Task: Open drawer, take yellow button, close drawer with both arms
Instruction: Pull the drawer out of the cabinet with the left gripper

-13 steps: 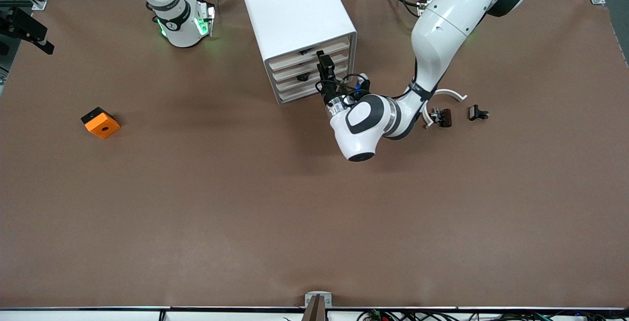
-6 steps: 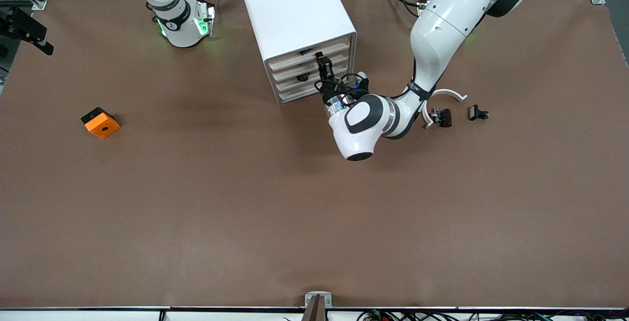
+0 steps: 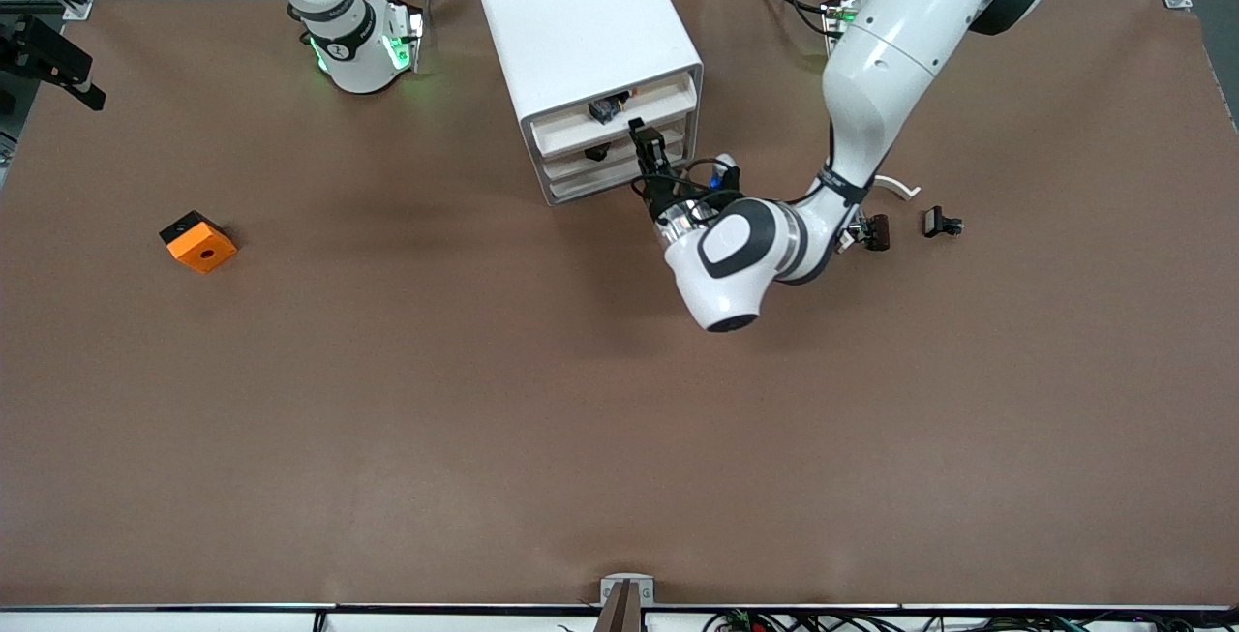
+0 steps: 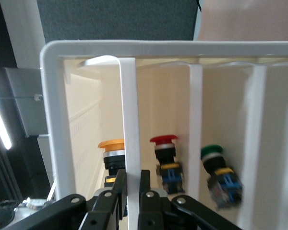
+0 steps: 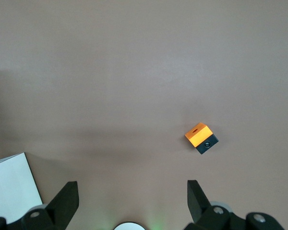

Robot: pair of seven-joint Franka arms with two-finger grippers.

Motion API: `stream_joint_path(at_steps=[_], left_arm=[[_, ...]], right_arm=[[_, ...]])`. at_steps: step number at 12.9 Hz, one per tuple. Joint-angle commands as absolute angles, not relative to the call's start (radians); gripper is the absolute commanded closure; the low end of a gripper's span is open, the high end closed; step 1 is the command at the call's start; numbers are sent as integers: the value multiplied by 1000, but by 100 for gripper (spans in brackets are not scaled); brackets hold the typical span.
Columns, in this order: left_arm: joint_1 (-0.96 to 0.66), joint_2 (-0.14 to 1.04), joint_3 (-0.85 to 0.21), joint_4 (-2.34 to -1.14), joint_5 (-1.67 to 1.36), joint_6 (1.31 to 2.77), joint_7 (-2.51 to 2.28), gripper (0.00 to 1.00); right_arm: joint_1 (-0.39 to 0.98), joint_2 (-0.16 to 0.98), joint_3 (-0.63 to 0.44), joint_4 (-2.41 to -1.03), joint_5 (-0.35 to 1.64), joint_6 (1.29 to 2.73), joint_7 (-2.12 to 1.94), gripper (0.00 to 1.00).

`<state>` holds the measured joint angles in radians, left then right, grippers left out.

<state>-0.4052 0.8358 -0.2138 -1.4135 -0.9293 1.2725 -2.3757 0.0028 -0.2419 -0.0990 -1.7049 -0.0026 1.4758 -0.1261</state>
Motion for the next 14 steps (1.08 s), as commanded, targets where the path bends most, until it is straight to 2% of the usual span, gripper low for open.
stream_joint_path(at_steps=[1, 9, 10, 11, 12, 14], left_arm=[[-359, 842, -193, -1371, -934, 1284, -2372, 100], [-341, 848, -144, -1333, -933, 1338, -2327, 99], [-339, 848, -144, -1324, -933, 1342, -2315, 88], [-336, 847, -143, -1316, -933, 1342, -2295, 14], [-330, 844, -141, -1310, -928, 1342, -2283, 0], [-321, 838, -133, -1278, -920, 1342, -2238, 0]], right_arm=[[-17, -249, -91, -1721, 3, 1482, -115, 0], [-26, -115, -91, -1635, 6, 1476, -127, 0], [-20, -57, -89, -1632, 9, 1474, -120, 0], [-20, -28, -89, -1629, 15, 1473, -124, 0], [-21, 1, -89, -1632, 15, 1476, -124, 0], [-25, 58, -89, -1628, 17, 1476, -129, 0]])
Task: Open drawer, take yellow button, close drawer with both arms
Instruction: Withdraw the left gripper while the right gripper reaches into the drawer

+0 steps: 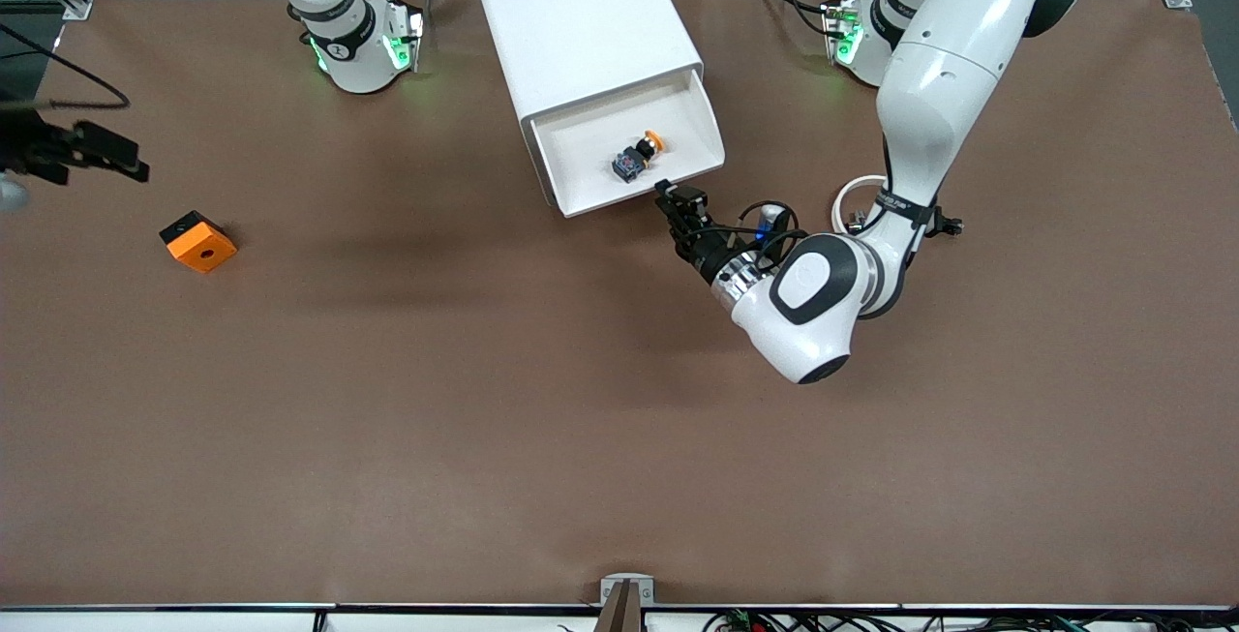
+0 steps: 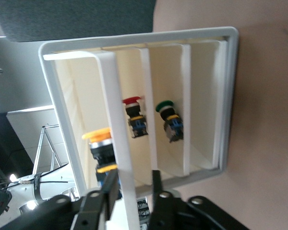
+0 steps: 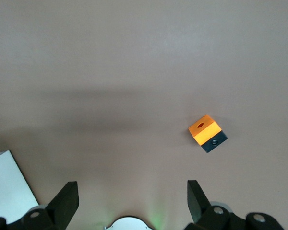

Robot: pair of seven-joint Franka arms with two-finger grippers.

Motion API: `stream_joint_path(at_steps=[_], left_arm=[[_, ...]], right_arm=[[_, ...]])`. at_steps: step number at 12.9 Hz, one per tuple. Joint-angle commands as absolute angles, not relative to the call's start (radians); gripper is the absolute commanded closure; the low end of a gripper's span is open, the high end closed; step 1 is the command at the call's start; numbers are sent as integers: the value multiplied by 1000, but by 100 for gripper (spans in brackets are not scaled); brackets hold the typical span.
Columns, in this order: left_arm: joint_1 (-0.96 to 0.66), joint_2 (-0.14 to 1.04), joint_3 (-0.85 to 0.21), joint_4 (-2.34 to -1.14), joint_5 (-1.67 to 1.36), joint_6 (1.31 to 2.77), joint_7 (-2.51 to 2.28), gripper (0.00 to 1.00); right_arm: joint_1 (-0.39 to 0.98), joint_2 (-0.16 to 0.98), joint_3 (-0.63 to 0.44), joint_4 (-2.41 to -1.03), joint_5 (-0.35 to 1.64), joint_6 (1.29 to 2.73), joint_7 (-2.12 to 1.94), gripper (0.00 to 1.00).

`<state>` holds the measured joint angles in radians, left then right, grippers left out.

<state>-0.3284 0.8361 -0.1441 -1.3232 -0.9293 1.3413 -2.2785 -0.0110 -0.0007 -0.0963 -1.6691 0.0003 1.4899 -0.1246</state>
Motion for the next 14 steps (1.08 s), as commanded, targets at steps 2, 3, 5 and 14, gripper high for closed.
stream_joint_path(at_steps=[2, 3, 5, 14], left_arm=[[-327, 831, -76, -1205, -908, 1342, -2209, 0], [-328, 831, -52, -1187, -896, 1342, -2191, 0], [-324, 795, 13, -1180, -884, 1391, -2114, 0], [-333, 598, 201, -1186, -524, 1407, -1188, 0]], right_arm=[[-26, 74, -89, -1626, 6, 1479, -152, 0], [-26, 81, -90, -1626, 2, 1485, -146, 0], [-17, 81, -89, -1620, 3, 1486, -126, 0], [357, 57, -80, -1624, 129, 1492, 740, 0]])
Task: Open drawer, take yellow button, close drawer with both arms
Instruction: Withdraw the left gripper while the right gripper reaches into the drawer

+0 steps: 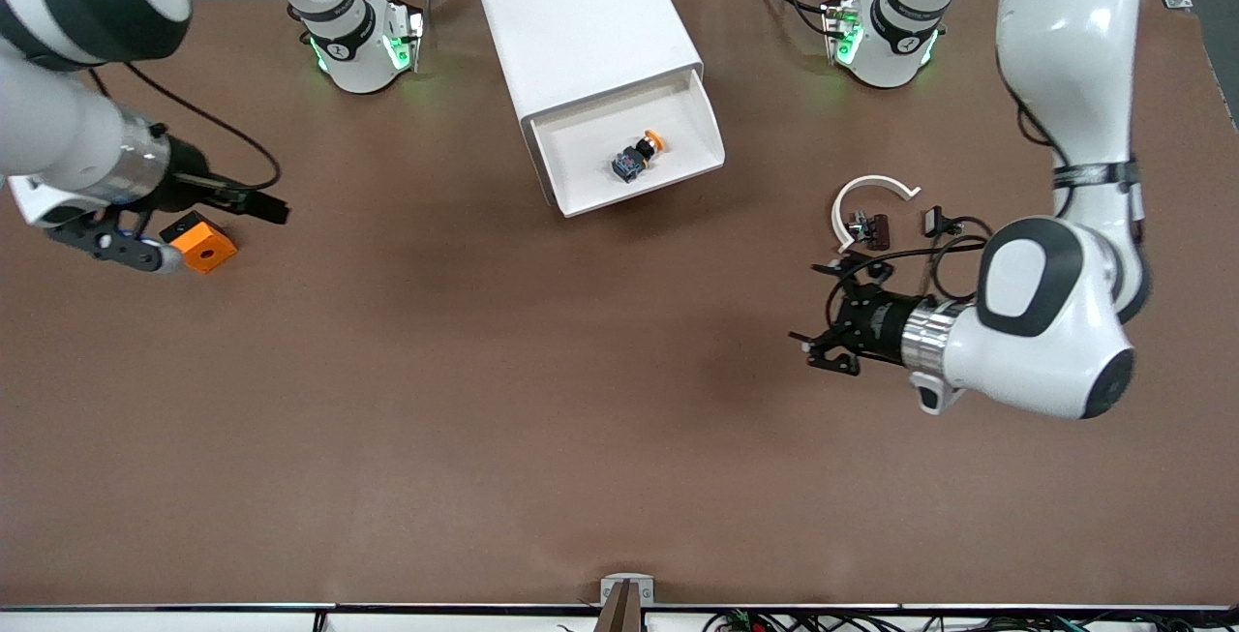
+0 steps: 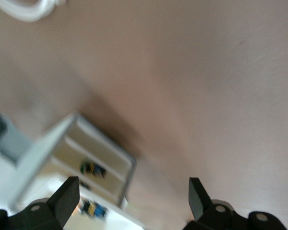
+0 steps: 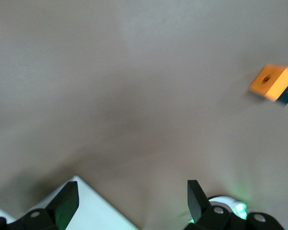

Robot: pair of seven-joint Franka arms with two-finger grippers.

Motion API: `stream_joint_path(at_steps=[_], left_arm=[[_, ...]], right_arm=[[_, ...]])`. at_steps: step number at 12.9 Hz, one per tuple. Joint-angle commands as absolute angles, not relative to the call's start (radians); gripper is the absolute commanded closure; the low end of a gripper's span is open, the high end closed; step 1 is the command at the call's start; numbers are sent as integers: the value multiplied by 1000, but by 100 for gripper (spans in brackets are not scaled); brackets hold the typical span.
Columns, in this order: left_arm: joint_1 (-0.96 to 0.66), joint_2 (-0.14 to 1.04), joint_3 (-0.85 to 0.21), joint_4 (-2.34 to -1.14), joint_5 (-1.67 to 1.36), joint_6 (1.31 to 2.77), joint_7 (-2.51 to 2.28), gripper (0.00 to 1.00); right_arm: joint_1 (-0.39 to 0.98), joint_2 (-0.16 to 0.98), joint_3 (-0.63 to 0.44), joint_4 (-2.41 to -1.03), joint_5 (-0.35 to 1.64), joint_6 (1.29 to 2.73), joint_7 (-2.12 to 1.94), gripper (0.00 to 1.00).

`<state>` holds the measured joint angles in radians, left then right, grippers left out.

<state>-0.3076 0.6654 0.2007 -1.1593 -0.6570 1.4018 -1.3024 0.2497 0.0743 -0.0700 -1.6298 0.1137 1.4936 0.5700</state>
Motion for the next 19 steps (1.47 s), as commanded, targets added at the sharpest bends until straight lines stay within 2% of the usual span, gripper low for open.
stream_joint_path(at_steps=[1, 5, 9, 14, 19], left_arm=[[-337, 591, 196, -1184, -449, 1408, -1122, 0], [-337, 525, 206, -1186, -286, 1414, -830, 0], [-319, 468, 207, -1187, -176, 1454, -643, 0], [-284, 388, 212, -1190, -108, 1462, -425, 0], [-241, 287, 207, -1242, -107, 1476, -247, 0]], right_arm=[[429, 55, -80, -1629, 129, 1534, 881, 0], [651, 52, -80, -1655, 127, 1661, 1239, 0], [806, 75, -80, -1672, 129, 1790, 1429, 0], [951, 210, -81, -1664, 104, 1954, 1498, 0], [1003, 291, -81, -1660, 43, 1970, 1585, 0]])
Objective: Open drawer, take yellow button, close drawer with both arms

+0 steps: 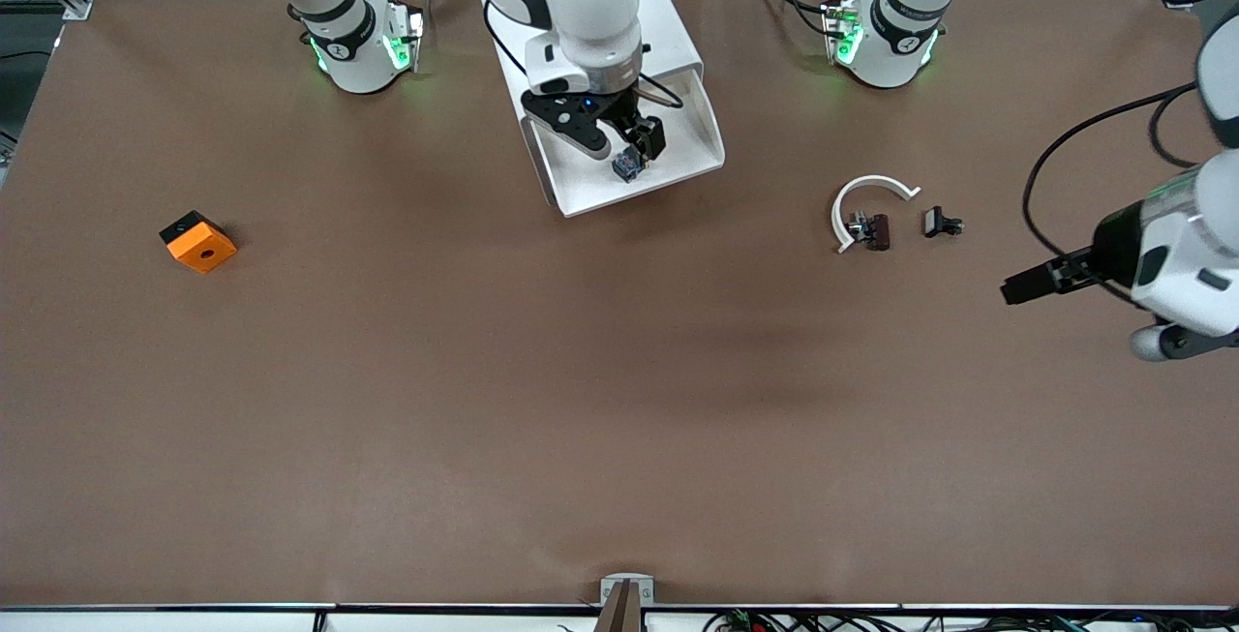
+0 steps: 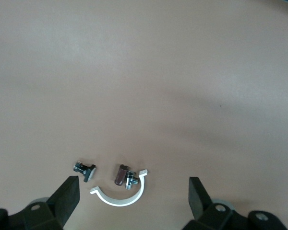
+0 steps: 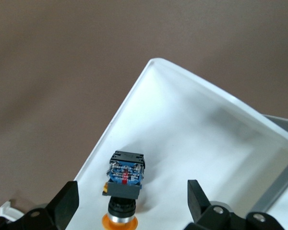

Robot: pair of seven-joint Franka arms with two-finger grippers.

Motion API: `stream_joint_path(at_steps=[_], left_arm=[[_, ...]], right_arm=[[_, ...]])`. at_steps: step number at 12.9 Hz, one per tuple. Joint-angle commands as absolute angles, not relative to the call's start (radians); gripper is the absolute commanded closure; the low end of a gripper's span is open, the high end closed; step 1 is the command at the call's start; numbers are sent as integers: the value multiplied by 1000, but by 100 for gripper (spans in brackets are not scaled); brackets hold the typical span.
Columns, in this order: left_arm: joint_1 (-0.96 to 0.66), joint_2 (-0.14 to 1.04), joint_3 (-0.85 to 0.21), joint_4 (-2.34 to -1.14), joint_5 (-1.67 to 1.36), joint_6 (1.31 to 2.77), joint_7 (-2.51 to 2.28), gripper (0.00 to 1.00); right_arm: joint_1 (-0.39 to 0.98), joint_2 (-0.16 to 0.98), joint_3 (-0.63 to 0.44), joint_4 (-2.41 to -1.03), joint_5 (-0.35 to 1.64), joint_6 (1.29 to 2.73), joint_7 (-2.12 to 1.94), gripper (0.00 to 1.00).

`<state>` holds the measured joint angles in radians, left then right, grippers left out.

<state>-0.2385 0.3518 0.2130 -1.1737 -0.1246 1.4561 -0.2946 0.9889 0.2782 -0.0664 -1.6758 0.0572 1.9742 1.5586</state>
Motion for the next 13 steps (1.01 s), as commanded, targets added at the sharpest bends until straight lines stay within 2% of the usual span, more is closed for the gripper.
stream_joint_path(at_steps=[1, 9, 10, 13], left_arm=[[-241, 252, 207, -1279, -104, 1476, -244, 0], [-250, 19, 203, -1554, -71, 1558, -179, 0], [-252, 5, 201, -1566, -66, 1562, -179, 0], [-253, 0, 178, -1557, -66, 1554, -179, 0]], right_arm=[[1008, 302, -81, -1658, 41, 1970, 1594, 0], [1011, 359, -84, -1638, 23, 1997, 1597, 0], [1008, 360, -84, -1637, 23, 1999, 1592, 10], [1006, 364, -84, -1628, 29, 1997, 1594, 91]])
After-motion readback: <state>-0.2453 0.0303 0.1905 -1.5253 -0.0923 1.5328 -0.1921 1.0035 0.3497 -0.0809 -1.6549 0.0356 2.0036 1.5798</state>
